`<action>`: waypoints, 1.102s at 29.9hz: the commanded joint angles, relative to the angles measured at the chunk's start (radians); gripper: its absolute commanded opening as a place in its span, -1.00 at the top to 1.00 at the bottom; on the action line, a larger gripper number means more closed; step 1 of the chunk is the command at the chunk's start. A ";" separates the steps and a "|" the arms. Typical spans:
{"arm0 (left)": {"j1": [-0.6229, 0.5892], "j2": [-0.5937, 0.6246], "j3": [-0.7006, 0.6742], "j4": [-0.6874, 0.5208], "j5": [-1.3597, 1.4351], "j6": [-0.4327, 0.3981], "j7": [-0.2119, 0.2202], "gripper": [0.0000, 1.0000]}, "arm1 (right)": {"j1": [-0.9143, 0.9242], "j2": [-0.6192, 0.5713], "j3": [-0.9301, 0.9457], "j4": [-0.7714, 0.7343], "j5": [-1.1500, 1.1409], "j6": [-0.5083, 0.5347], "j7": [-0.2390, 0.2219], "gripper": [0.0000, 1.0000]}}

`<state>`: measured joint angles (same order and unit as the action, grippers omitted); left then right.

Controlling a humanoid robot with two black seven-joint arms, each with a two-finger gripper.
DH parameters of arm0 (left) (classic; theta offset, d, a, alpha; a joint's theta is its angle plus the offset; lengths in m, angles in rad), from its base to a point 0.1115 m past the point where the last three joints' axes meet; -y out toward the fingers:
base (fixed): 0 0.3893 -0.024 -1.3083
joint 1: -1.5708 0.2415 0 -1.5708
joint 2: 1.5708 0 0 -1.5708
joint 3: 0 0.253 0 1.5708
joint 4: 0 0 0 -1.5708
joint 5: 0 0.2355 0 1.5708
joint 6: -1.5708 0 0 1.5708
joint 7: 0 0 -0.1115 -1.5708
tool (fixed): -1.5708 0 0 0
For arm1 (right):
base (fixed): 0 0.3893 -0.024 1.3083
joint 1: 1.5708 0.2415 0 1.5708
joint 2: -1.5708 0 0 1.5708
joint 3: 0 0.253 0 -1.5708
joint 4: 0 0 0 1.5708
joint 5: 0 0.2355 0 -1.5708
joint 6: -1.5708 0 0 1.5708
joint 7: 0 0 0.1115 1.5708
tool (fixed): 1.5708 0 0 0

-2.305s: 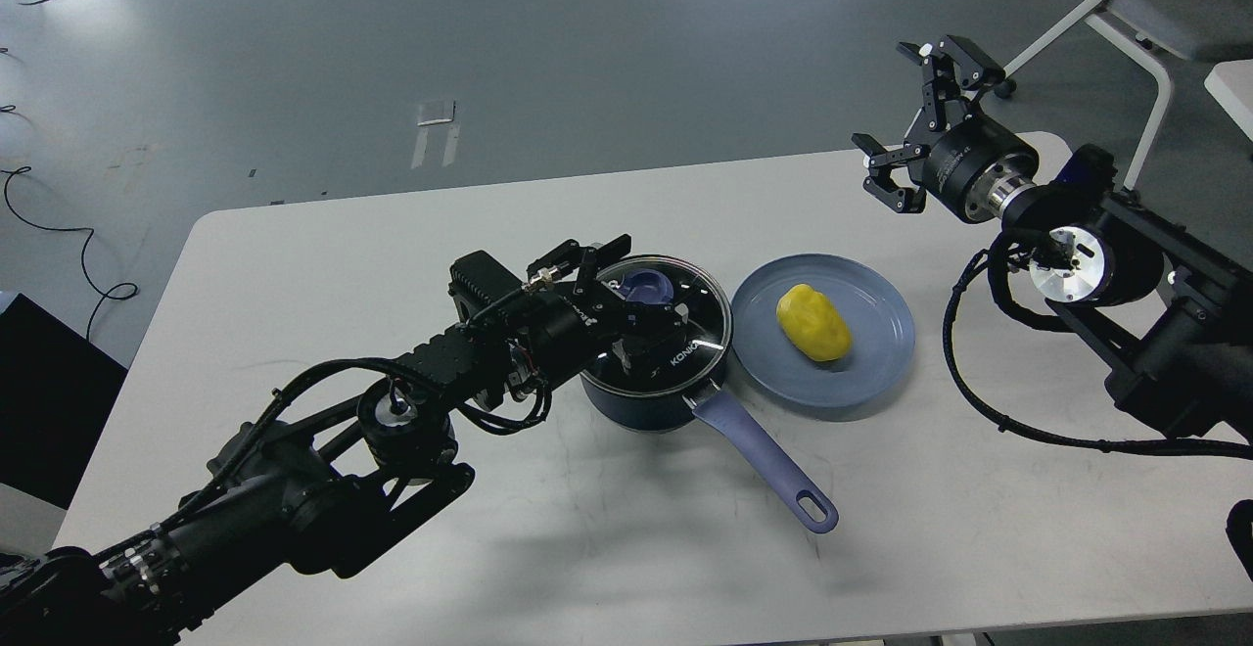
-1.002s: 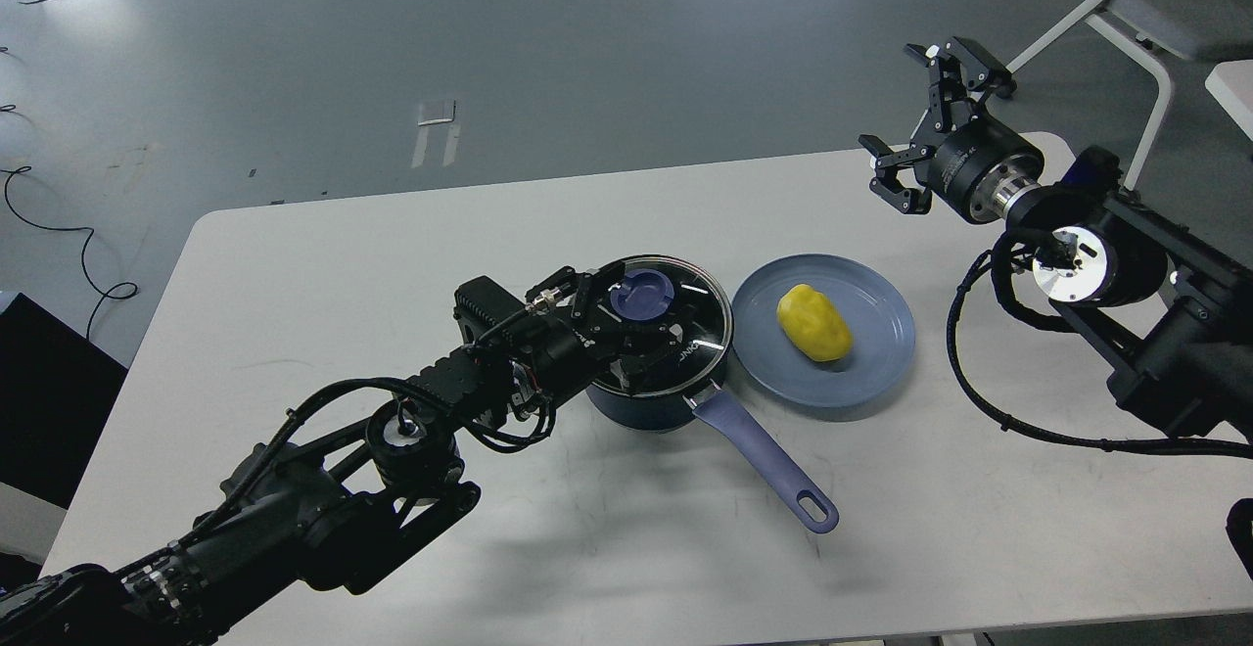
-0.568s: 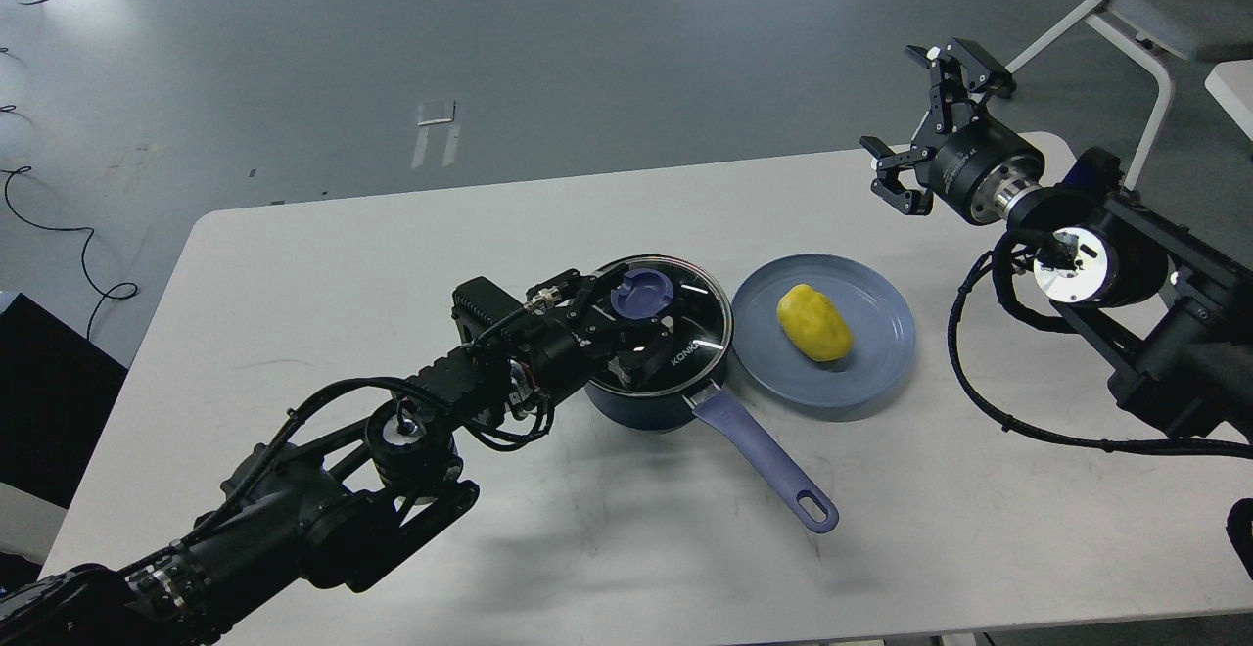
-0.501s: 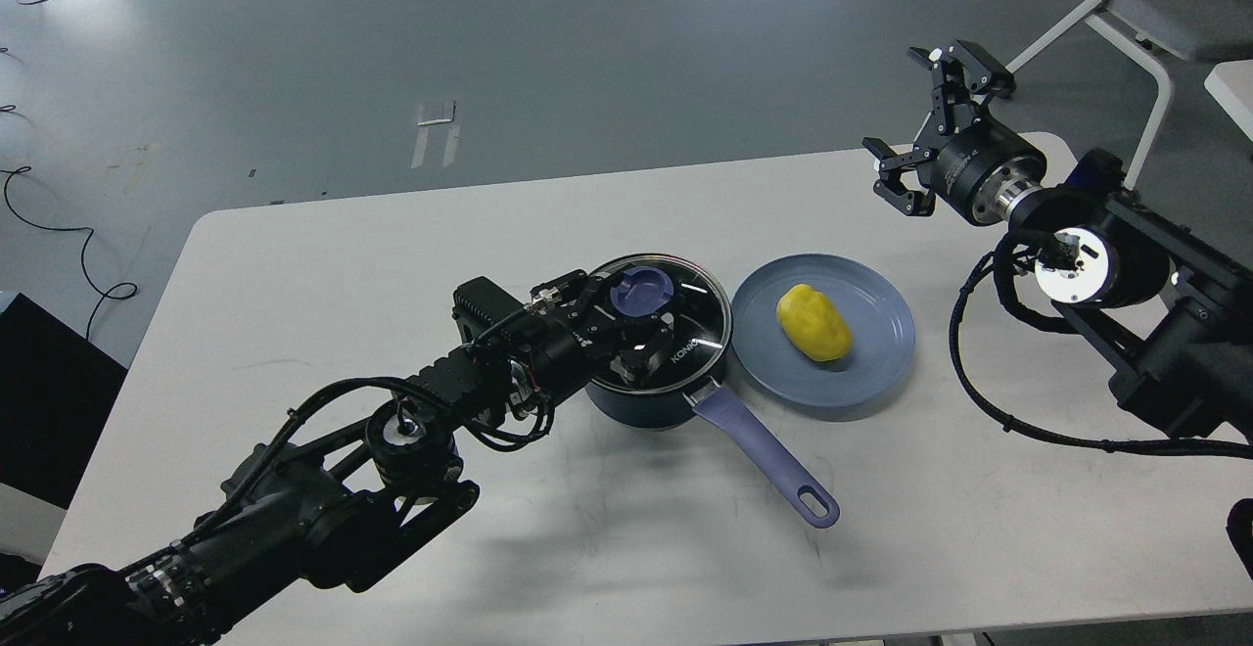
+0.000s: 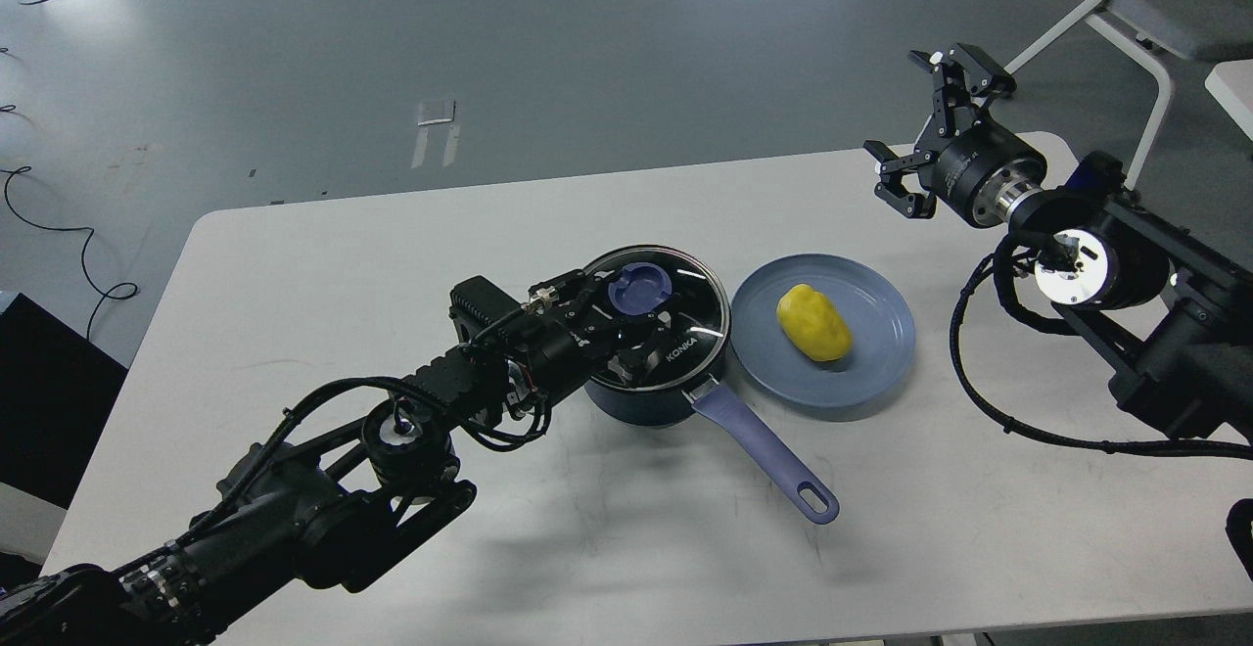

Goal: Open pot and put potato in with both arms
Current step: 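Lift the glass lid off the saucepan with the left gripper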

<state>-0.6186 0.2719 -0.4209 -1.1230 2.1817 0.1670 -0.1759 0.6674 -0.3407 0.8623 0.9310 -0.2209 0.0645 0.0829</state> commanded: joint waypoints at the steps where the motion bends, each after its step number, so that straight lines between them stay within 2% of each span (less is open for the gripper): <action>1: 0.000 0.004 0.002 -0.033 0.000 -0.001 -0.016 0.23 | 0.001 0.000 0.000 0.000 0.000 0.000 0.000 -1.00; 9: -0.012 0.021 -0.004 -0.072 0.000 -0.001 -0.019 0.23 | 0.001 -0.001 0.000 0.000 0.000 0.000 0.000 -1.00; 15: -0.061 0.095 -0.010 -0.084 0.000 -0.001 -0.019 0.23 | 0.001 0.000 0.000 0.000 0.000 0.000 0.000 -1.00; 18: -0.081 0.150 -0.013 -0.084 0.000 -0.001 -0.020 0.23 | 0.001 0.000 0.000 0.000 0.000 0.000 0.000 -1.00; 22: -0.089 0.266 -0.015 -0.084 -0.028 0.000 -0.051 0.23 | 0.000 0.000 0.000 0.000 0.000 0.000 0.000 -1.00; 27: -0.089 0.395 -0.001 -0.089 -0.115 0.011 -0.062 0.23 | 0.000 0.005 -0.003 0.000 0.000 0.000 0.000 -1.00; 33: -0.027 0.489 0.007 -0.081 -0.164 0.034 -0.077 0.23 | 0.000 0.009 -0.006 -0.001 0.000 0.000 0.000 -1.00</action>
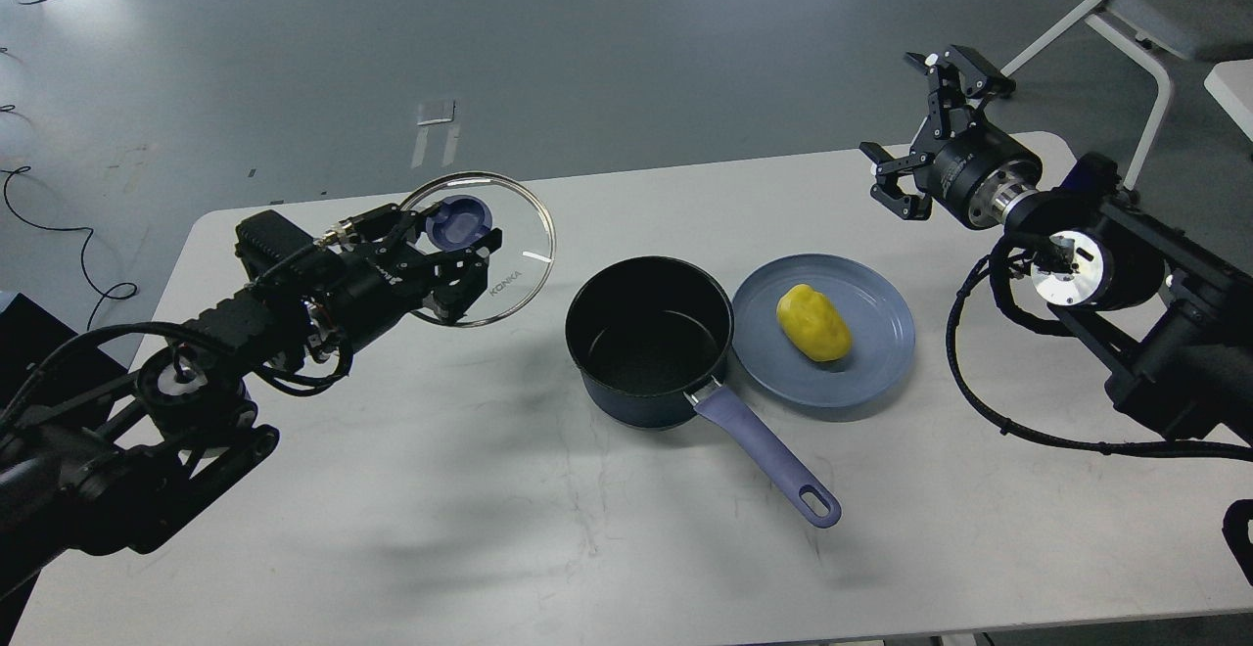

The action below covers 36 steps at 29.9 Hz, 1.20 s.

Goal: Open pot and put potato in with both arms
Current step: 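Lift the glass lid off the saucepan with the left gripper, then lower the lid onto the table and open the left gripper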

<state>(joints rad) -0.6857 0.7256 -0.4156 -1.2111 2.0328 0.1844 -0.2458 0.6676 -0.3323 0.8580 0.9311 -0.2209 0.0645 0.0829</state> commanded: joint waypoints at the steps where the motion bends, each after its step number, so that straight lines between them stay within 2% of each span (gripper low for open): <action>1: 0.063 0.040 0.001 0.010 -0.023 0.023 -0.013 0.23 | 0.000 0.004 -0.004 0.000 -0.001 0.000 0.000 -1.00; 11: 0.161 -0.008 0.001 0.050 -0.075 0.073 -0.013 0.23 | 0.001 0.001 -0.011 0.000 -0.002 -0.002 0.000 -1.00; 20: 0.187 -0.107 0.001 0.183 -0.082 0.081 -0.013 0.20 | -0.002 -0.008 -0.010 0.002 -0.002 -0.002 0.000 -1.00; 24: 0.204 -0.118 0.001 0.223 -0.080 0.113 -0.023 0.20 | -0.002 -0.011 -0.008 0.002 -0.002 -0.002 0.000 -1.00; 29: 0.212 -0.123 0.049 0.268 -0.111 0.148 -0.038 0.12 | -0.002 -0.008 -0.010 0.002 -0.002 -0.002 0.000 -1.00; 36: 0.212 -0.123 0.080 0.295 -0.160 0.155 -0.041 0.01 | -0.003 -0.007 -0.010 0.000 -0.002 -0.002 0.000 -1.00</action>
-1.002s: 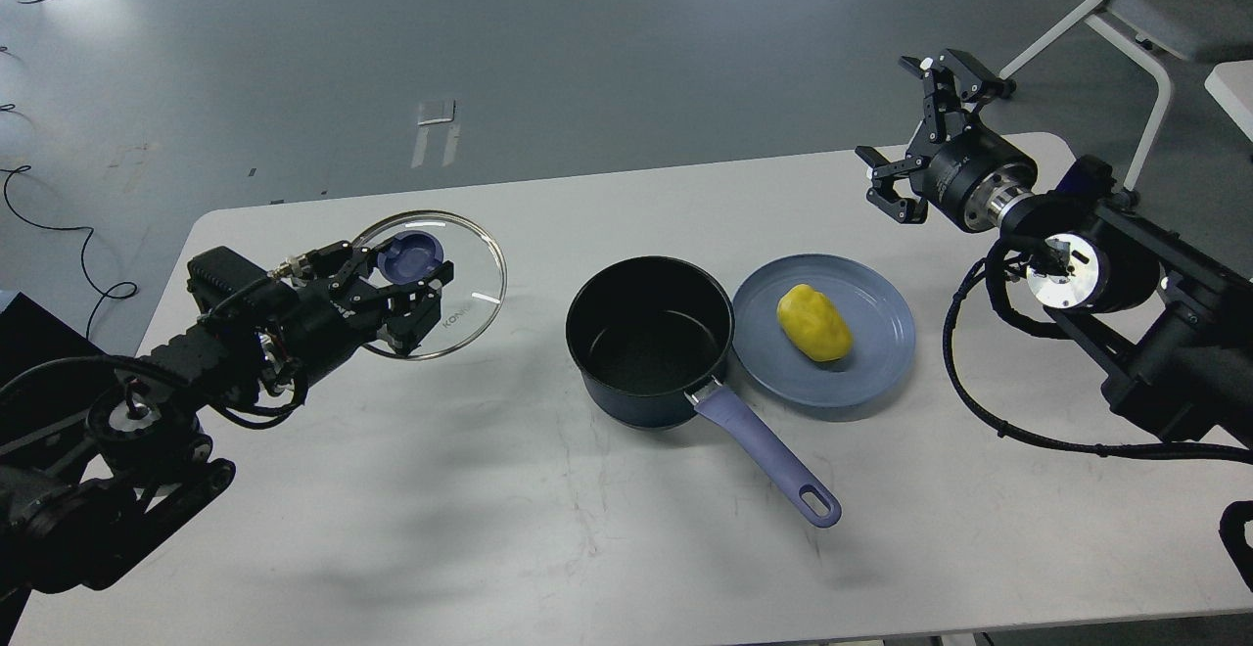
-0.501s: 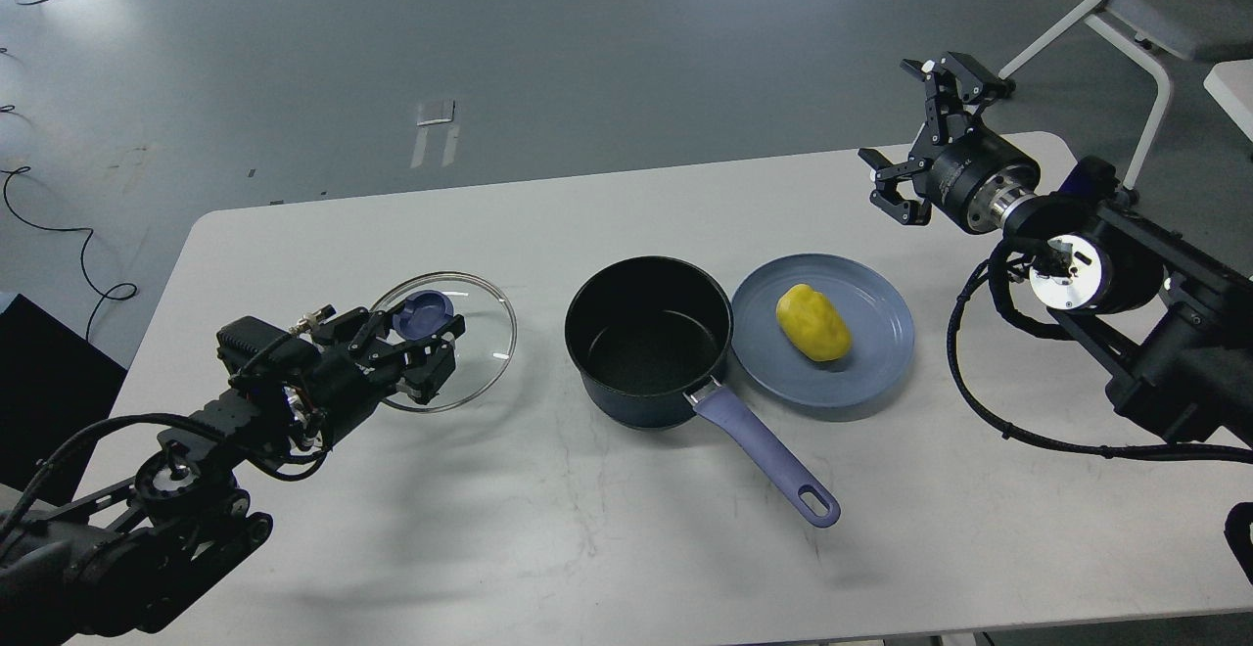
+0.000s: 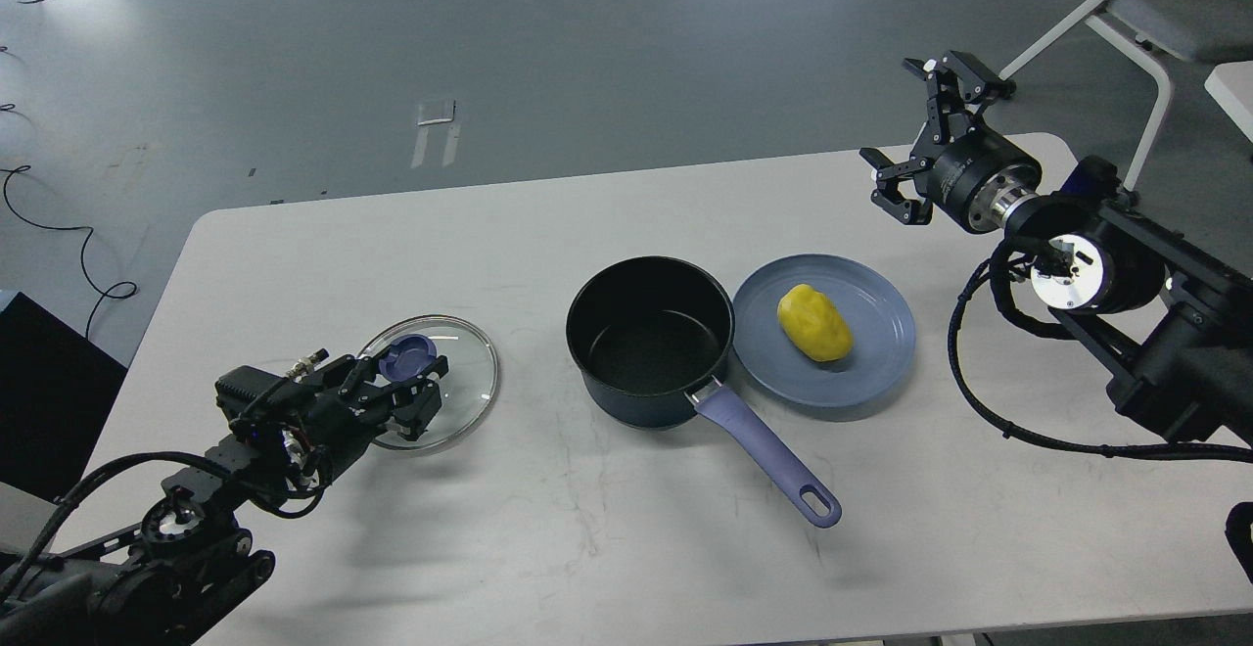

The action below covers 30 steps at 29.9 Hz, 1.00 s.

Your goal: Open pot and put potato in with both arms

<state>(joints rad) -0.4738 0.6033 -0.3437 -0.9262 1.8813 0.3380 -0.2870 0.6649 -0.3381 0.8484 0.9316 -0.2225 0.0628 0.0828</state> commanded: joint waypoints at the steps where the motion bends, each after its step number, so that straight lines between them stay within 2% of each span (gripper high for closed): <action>1: 0.000 0.000 0.008 0.012 -0.010 0.001 0.000 -0.01 | -0.001 -0.001 0.000 0.000 0.000 0.000 0.000 -1.00; 3: -0.003 0.000 0.008 0.012 -0.010 0.004 0.002 -0.33 | -0.001 -0.001 0.000 0.000 0.000 0.000 0.000 -1.00; 4: -0.006 0.000 0.008 0.012 -0.010 0.006 0.002 -0.82 | -0.001 -0.001 0.000 0.000 0.000 0.000 0.000 -1.00; 5: -0.008 0.000 0.008 0.012 -0.011 0.006 0.000 -0.96 | -0.001 -0.001 0.000 0.000 0.000 0.000 0.000 -1.00; 11: -0.016 0.003 0.006 0.012 -0.068 0.006 -0.017 -0.96 | -0.001 0.001 0.000 0.000 0.000 0.000 0.000 -1.00; 15: -0.038 0.009 0.005 0.000 -0.171 0.003 -0.069 -0.96 | 0.001 0.001 0.000 0.000 0.000 0.000 0.000 -1.00; 17: -0.066 0.018 0.005 -0.011 -0.252 -0.001 -0.124 -0.96 | 0.002 0.001 0.000 0.000 0.000 0.003 0.003 -1.00; 18: -0.084 0.027 0.005 -0.022 -0.313 -0.002 -0.177 -0.96 | 0.004 -0.001 0.000 0.000 0.000 0.005 0.003 -1.00; 19: -0.107 0.047 0.005 -0.040 -0.376 -0.005 -0.202 -0.96 | 0.007 -0.001 0.000 0.000 0.000 0.006 0.003 -1.00; 24: -0.212 0.079 0.003 -0.120 -0.647 -0.020 -0.202 -0.96 | 0.022 -0.010 -0.020 0.006 -0.021 0.020 0.003 -1.00; 27: -0.299 0.078 0.003 -0.120 -0.827 -0.080 -0.202 -0.96 | 0.061 -0.033 -0.093 0.007 -0.084 0.020 0.012 -1.00; 28: -0.321 0.076 0.003 -0.115 -0.873 -0.103 -0.202 -0.96 | 0.073 -0.045 -0.115 0.009 -0.116 0.020 0.021 -1.00; 29: -0.360 0.073 -0.001 -0.108 -0.972 -0.153 -0.202 -0.96 | 0.090 -0.074 -0.162 0.015 -0.196 0.020 0.050 -1.00; 30: -0.393 0.072 -0.003 -0.097 -1.063 -0.202 -0.202 -0.96 | 0.106 -0.091 -0.208 0.018 -0.290 0.019 0.102 -1.00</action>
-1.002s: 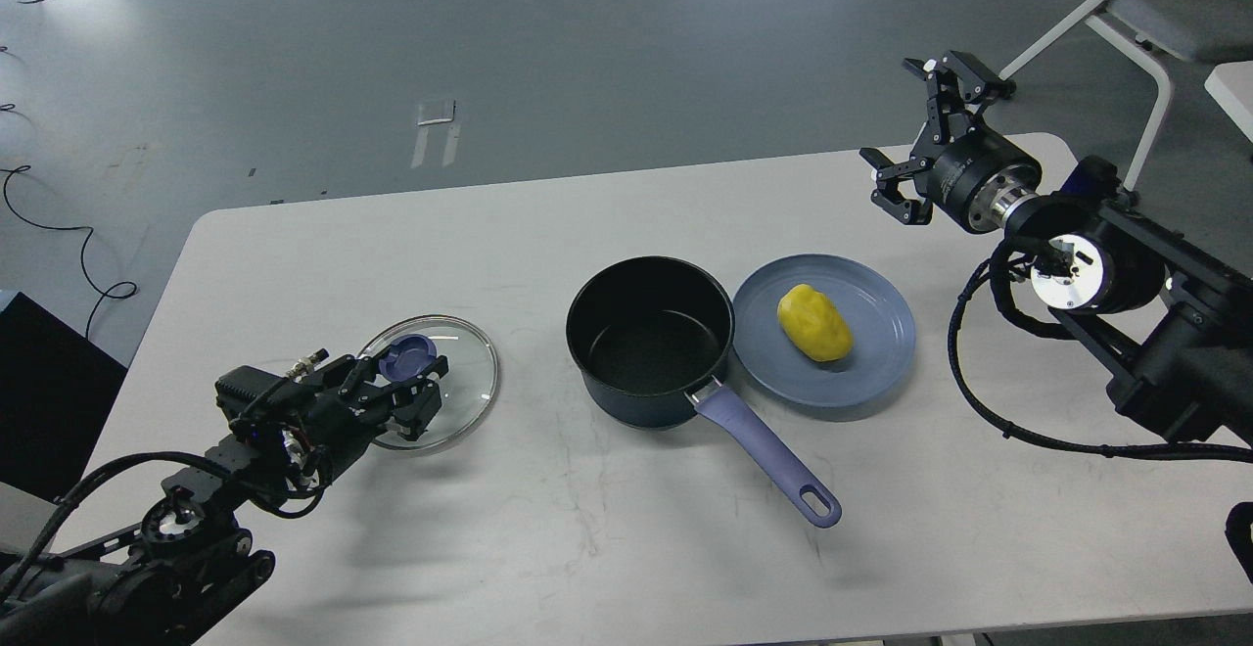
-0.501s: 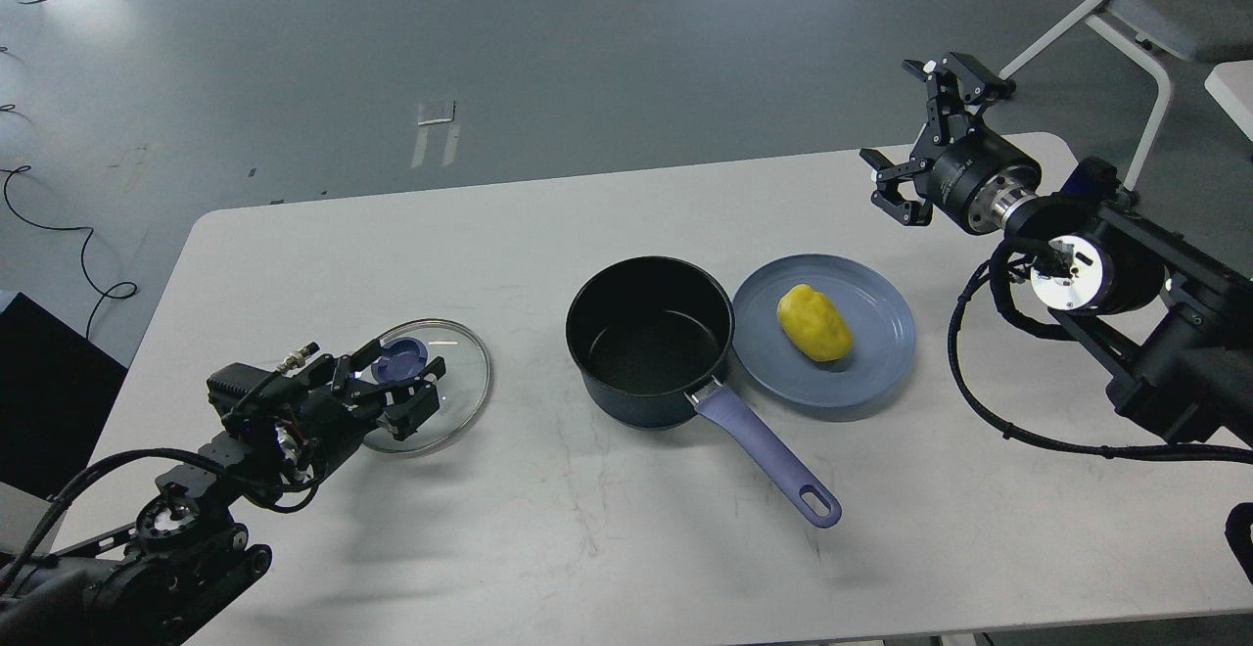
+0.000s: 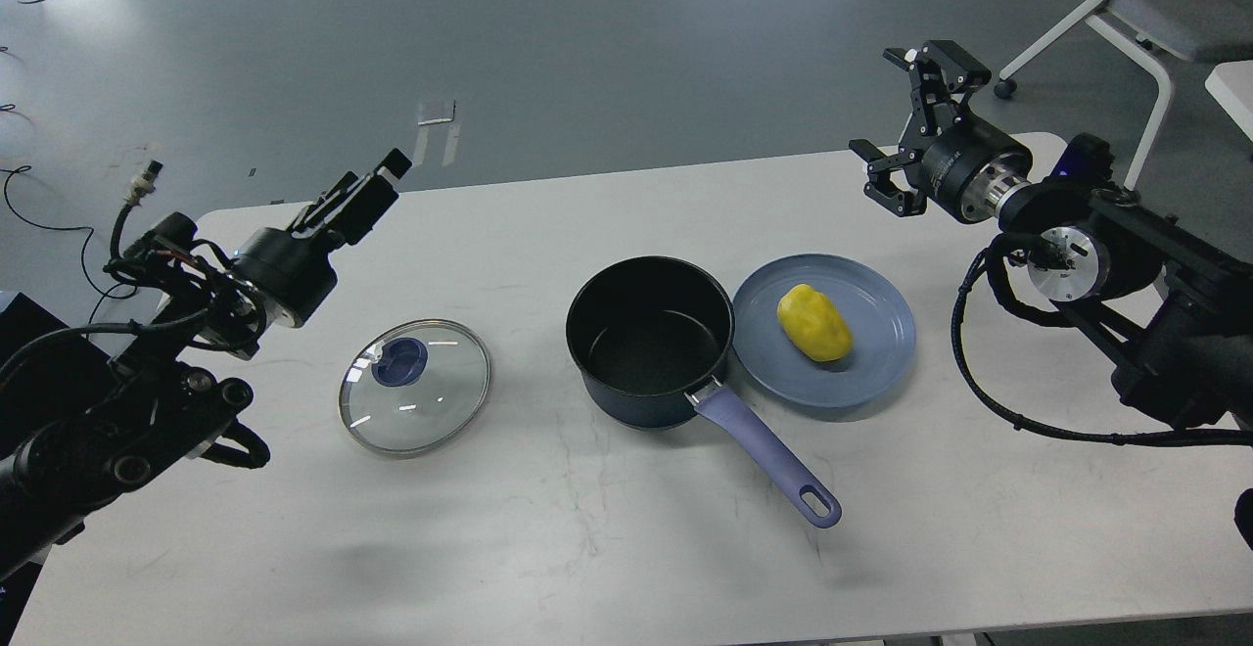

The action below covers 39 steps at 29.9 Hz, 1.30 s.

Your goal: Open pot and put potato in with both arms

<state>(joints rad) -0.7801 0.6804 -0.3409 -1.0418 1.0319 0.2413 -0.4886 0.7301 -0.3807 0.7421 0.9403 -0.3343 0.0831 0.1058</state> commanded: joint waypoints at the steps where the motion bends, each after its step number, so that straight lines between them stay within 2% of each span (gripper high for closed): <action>1: -0.100 -0.007 -0.007 0.029 -0.261 -0.126 0.000 -0.96 | 0.051 -0.055 -0.124 0.009 -0.233 -0.002 0.109 -1.00; 2: -0.117 -0.013 -0.013 0.048 -0.345 -0.164 0.000 -0.96 | 0.066 -0.062 -0.170 0.008 -0.350 -0.006 0.162 -1.00; 3: -0.129 -0.019 -0.016 0.058 -0.431 -0.190 0.061 -0.96 | 0.077 -0.072 -0.214 0.008 -0.470 -0.017 0.204 -1.00; 4: -0.130 -0.019 -0.017 0.059 -0.432 -0.191 0.062 -0.96 | 0.077 -0.072 -0.214 0.008 -0.471 -0.017 0.204 -1.00; 6: -0.152 -0.045 -0.041 0.059 -0.620 -0.214 0.210 -0.96 | 0.078 -0.104 -0.304 0.018 -0.685 -0.055 0.282 -1.00; 7: -0.154 -0.050 -0.052 0.059 -0.666 -0.217 0.241 -0.96 | 0.078 -0.112 -0.331 0.023 -0.740 -0.072 0.305 -1.00; 8: -0.154 -0.053 -0.070 0.059 -0.729 -0.221 0.283 -0.96 | 0.080 -0.121 -0.401 0.028 -0.859 -0.110 0.348 -1.00; 9: -0.154 -0.056 -0.084 0.056 -0.769 -0.221 0.304 -0.96 | 0.081 -0.122 -0.476 0.023 -0.973 -0.164 0.383 -1.00; 11: -0.151 -0.058 -0.090 0.049 -0.783 -0.223 0.312 -0.96 | 0.081 -0.122 -0.542 0.014 -1.051 -0.235 0.383 -1.00; 12: -0.148 -0.058 -0.090 0.045 -0.794 -0.226 0.314 -0.96 | 0.077 -0.122 -0.603 0.005 -1.077 -0.303 0.383 -1.00; 15: -0.145 -0.061 -0.095 0.040 -0.797 -0.240 0.315 -0.96 | 0.074 -0.113 -0.729 -0.020 -1.085 -0.388 0.383 -1.00; 24: -0.131 -0.061 -0.171 0.040 -0.826 -0.312 0.341 -0.96 | 0.066 -0.070 -0.764 -0.097 -1.088 -0.399 0.383 -0.93; 29: -0.120 -0.064 -0.165 0.042 -0.820 -0.307 0.331 -0.96 | 0.072 -0.029 -0.832 -0.155 -1.092 -0.410 0.383 -0.59; 35: -0.094 -0.065 -0.162 0.043 -0.811 -0.306 0.323 -0.96 | 0.065 0.016 -0.854 -0.201 -1.092 -0.439 0.383 -0.54; 38: -0.087 -0.059 -0.162 0.043 -0.810 -0.306 0.321 -0.96 | 0.066 0.036 -0.854 -0.222 -1.092 -0.441 0.383 -0.30; 39: -0.087 -0.056 -0.164 0.043 -0.809 -0.306 0.321 -0.96 | 0.068 0.043 -0.854 -0.235 -1.092 -0.441 0.383 -0.13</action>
<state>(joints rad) -0.8707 0.6176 -0.5031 -0.9986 0.2212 -0.0644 -0.1665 0.7955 -0.3548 -0.1116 0.7303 -1.4276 -0.3567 0.4888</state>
